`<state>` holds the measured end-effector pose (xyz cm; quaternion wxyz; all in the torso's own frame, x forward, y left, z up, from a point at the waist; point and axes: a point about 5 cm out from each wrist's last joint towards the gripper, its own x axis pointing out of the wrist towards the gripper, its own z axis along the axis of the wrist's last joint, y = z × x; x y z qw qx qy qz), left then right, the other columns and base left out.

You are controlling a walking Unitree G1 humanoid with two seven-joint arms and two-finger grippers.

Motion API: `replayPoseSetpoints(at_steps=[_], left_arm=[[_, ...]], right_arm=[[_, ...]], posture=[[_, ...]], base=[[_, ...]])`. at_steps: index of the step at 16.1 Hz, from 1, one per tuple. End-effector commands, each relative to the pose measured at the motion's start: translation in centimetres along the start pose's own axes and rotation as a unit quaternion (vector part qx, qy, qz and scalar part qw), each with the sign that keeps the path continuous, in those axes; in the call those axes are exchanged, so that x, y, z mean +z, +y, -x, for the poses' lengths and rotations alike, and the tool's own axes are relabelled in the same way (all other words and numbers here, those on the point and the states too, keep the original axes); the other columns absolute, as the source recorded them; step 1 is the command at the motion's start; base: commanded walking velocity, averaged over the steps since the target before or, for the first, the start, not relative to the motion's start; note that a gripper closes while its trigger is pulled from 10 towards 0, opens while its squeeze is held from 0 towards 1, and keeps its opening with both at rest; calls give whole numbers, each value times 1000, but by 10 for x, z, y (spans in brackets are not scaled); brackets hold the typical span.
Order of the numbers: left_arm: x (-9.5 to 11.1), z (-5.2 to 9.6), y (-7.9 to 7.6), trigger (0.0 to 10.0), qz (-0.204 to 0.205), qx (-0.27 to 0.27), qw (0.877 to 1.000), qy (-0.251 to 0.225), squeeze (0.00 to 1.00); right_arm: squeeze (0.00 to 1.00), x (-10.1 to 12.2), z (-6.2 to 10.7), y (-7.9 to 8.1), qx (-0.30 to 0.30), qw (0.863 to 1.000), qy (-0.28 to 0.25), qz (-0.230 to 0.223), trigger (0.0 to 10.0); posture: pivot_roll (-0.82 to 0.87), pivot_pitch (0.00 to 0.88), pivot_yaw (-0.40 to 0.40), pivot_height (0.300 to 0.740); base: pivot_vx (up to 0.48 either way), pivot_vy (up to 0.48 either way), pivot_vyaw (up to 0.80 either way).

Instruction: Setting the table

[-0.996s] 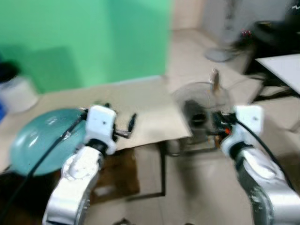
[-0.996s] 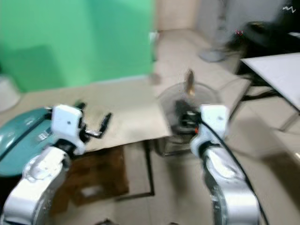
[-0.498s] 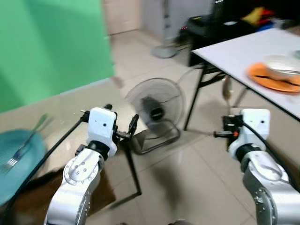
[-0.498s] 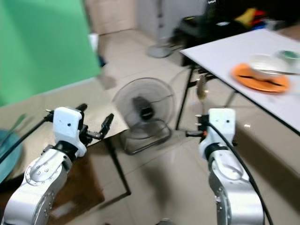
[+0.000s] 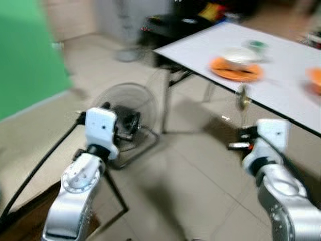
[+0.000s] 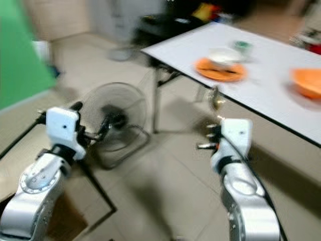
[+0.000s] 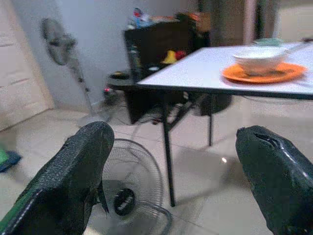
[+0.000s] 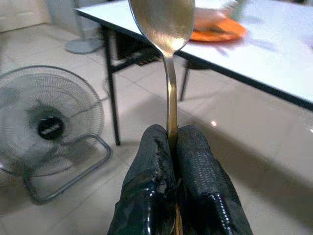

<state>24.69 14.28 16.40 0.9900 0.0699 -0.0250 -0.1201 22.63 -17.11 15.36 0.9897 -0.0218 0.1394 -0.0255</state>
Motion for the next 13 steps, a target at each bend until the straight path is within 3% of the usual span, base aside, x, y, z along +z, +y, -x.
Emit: replayPoseSetpoints(at_steps=[1,6,13], left_arm=[[1,-1,-7,10000,2,-19,1000,1,0],[-2,-3,-10,10000,16,-37,999,4,0],[-4,-6,-8,10000,12,-41,999,9,0]], right_arm=[[0,1,3,-7,-19,1000,0,2,10000],[0,2,0,-13,-43,999,7,9,10000],[0,4,-2,-13,-47,999,7,12,10000]], posture=[[71,0,43,740],[56,0,40,740],[56,0,51,740]], base=[[0,0,-800],[0,0,-800],[263,0,-800]])
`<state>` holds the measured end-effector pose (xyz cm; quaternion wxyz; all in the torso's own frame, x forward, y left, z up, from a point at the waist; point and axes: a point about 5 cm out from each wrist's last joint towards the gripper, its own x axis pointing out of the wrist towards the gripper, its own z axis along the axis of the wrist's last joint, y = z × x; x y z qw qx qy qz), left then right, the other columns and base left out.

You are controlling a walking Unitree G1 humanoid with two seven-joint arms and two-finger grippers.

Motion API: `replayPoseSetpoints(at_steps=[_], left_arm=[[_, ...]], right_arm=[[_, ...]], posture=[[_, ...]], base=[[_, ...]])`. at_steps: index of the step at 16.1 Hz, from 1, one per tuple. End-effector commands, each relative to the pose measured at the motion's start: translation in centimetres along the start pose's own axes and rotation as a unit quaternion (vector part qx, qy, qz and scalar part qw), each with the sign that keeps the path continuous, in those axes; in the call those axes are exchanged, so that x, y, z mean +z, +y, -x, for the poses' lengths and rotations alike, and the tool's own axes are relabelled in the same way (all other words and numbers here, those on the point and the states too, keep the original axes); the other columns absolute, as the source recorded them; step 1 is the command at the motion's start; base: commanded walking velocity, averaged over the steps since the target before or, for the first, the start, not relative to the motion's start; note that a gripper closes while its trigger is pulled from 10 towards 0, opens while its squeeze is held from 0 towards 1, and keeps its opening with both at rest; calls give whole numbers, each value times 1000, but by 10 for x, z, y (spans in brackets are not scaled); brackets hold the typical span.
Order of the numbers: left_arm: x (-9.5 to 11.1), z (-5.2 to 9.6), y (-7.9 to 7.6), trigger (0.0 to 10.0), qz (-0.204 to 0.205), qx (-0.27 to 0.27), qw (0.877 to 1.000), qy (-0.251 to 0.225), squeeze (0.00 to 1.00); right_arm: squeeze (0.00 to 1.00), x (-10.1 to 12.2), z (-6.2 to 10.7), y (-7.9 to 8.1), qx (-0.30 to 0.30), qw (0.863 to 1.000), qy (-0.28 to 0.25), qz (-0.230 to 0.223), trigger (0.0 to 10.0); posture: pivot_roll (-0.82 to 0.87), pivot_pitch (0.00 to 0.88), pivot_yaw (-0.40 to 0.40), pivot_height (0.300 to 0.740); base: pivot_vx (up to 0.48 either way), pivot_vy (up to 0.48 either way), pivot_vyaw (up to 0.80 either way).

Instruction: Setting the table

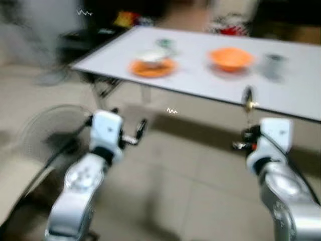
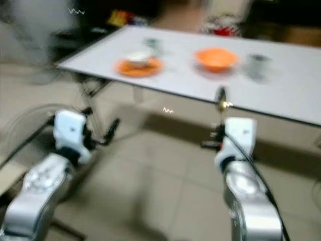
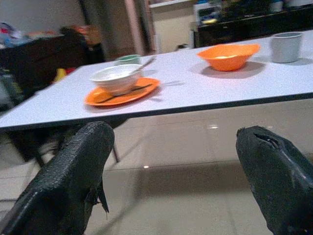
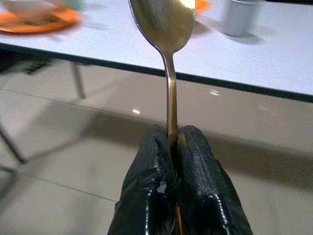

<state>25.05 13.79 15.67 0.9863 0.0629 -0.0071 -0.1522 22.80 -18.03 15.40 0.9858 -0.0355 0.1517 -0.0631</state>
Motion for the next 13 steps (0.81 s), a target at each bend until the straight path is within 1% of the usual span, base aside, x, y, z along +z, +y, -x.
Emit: replayPoseSetpoints(at_steps=[1,8,10,13], left_arm=[[3,-3,-2,10000,2,-7,1000,-6,0],[4,-4,-2,10000,4,-11,1000,-7,0],[3,-5,-3,10000,5,-12,1000,-6,0],[-1,-4,-1,10000,11,7,1000,3,0]], right_arm=[[0,4,-1,-4,-10,1000,-6,2,10000],[0,6,-3,-6,-16,1000,-8,3,10000],[0,7,-3,-7,-16,1000,-12,4,10000],[0,11,-3,-5,5,1000,-24,13,10000]], posture=[[56,0,52,740],[53,0,55,740],[49,0,55,740],[49,0,49,740]], base=[[270,0,-800],[270,0,-800],[274,0,-472],[274,0,0]])
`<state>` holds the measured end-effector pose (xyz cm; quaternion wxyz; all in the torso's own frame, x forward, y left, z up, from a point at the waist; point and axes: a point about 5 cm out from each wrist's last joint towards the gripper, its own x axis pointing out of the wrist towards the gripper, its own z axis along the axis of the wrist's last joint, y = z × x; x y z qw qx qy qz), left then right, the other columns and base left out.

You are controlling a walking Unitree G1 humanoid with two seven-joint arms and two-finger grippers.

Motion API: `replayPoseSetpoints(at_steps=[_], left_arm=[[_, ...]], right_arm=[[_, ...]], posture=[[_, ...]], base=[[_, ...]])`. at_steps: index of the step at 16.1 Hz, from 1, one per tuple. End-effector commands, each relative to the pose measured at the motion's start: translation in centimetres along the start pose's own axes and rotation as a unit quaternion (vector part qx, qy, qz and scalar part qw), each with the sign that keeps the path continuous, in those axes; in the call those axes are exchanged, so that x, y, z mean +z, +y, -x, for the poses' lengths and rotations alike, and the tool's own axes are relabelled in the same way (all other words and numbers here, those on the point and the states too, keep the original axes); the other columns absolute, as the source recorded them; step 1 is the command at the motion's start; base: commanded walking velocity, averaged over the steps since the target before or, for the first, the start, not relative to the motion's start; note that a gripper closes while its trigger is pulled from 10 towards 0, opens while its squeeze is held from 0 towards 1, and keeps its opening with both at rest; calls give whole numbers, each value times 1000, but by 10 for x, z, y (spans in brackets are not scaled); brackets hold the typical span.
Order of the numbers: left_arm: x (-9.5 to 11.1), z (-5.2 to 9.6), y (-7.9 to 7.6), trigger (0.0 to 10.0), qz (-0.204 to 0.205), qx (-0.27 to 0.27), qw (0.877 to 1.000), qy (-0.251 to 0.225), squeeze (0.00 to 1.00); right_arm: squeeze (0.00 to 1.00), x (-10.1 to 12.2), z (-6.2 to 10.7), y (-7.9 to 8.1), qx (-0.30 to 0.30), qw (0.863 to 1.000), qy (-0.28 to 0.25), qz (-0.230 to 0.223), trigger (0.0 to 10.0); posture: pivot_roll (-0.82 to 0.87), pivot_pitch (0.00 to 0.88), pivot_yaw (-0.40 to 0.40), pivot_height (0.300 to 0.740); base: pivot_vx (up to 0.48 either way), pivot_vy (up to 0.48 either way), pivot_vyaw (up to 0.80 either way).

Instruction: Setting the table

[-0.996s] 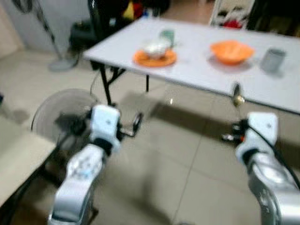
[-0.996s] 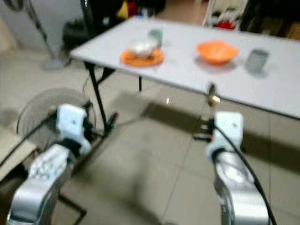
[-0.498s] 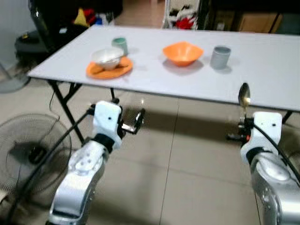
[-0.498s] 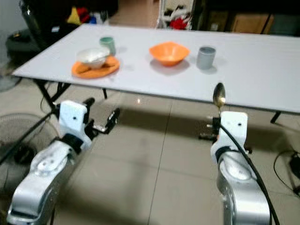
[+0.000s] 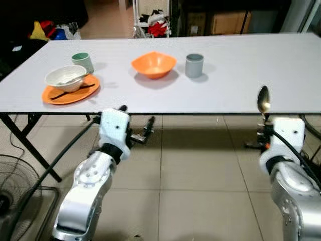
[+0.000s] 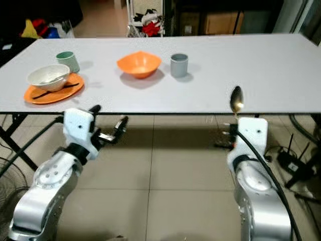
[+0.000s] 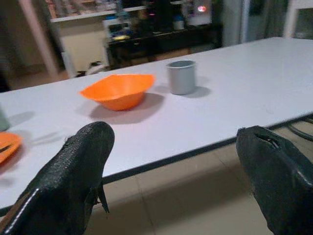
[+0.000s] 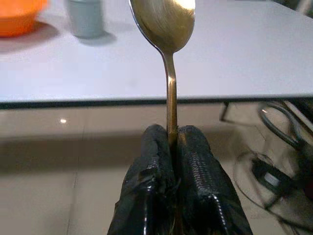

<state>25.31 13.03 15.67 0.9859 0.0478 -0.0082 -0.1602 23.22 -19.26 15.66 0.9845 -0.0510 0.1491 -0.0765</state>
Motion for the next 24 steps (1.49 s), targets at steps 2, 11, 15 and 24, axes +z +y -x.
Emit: replayPoseSetpoints(at_steps=[2,11,15,24], left_arm=[[-1,0,6,10000,-3,19,1000,7,0],[-2,0,6,10000,3,23,1000,9,0],[-2,1,5,10000,2,19,1000,10,0],[-2,4,4,10000,-3,10,1000,13,0]], right_arm=[[0,10,1,9,34,999,-21,4,10000],[0,8,-1,11,46,999,-14,15,10000],[0,4,0,12,50,999,-3,17,10000],[0,-4,1,16,70,997,21,32,10000]], posture=[[51,0,44,740],[54,0,41,740],[53,0,42,740],[60,0,43,740]], base=[[276,0,0],[282,0,0],[290,0,0],[291,0,0]])
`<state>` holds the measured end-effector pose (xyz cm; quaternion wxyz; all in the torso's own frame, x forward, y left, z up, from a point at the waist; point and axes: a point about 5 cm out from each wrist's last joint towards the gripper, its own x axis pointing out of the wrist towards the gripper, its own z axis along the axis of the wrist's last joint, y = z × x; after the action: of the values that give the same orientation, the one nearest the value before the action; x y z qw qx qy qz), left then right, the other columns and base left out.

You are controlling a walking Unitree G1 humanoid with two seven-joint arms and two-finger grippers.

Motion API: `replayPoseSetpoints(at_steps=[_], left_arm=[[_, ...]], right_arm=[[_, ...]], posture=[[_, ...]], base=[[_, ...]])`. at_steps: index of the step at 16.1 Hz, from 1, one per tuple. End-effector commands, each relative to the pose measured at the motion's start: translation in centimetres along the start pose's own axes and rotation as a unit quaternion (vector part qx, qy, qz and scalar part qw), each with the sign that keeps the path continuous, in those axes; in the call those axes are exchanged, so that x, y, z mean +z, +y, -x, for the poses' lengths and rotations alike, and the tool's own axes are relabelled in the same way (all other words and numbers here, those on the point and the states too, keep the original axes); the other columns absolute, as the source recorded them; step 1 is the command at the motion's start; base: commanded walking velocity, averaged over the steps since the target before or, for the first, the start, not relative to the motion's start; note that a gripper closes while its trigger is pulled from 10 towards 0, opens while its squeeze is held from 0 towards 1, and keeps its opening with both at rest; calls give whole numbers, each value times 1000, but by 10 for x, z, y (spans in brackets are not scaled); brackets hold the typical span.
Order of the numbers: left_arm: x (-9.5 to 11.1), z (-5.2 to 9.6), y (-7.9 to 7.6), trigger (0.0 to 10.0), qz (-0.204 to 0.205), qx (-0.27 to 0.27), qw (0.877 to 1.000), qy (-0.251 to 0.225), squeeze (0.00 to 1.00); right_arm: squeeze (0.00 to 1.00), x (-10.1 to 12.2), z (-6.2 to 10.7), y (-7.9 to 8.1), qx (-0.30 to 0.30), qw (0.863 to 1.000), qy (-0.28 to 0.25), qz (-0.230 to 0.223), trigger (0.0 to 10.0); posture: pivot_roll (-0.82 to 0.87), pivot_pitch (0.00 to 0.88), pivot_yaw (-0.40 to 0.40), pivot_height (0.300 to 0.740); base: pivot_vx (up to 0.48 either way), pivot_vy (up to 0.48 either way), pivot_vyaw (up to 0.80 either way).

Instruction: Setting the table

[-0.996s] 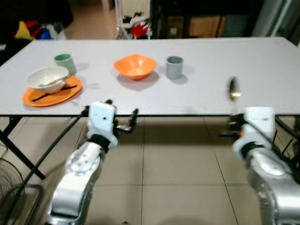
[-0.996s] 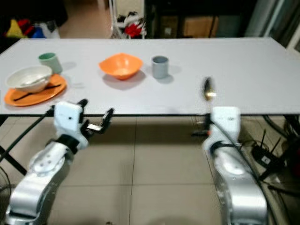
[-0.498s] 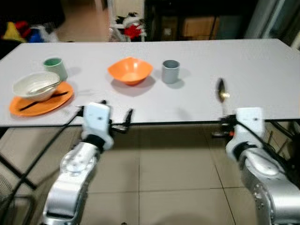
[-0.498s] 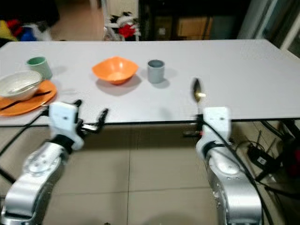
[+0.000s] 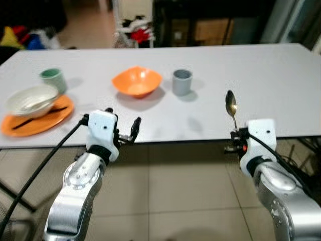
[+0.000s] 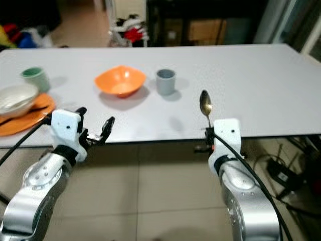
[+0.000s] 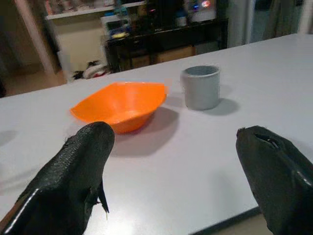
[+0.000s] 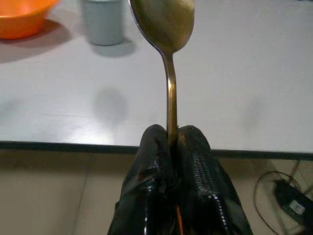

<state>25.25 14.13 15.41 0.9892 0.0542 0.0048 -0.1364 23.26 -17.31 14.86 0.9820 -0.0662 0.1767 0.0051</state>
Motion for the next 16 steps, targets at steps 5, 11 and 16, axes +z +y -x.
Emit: replayPoseSetpoints(at_steps=[5,11,16], left_arm=[[1,1,-6,10000,3,-15,1000,-1,0],[1,1,-7,10000,3,-17,1000,-1,0],[1,1,-8,10000,4,-19,1000,-1,0]], right_arm=[[0,0,1,-2,-1,1000,5,7,10000],[0,-2,0,0,12,1000,13,16,10000],[0,-2,-2,1,20,999,18,27,10000]], posture=[[61,0,39,740],[61,0,38,740],[61,0,38,740]], base=[[290,0,0],[290,0,0],[286,0,0]])
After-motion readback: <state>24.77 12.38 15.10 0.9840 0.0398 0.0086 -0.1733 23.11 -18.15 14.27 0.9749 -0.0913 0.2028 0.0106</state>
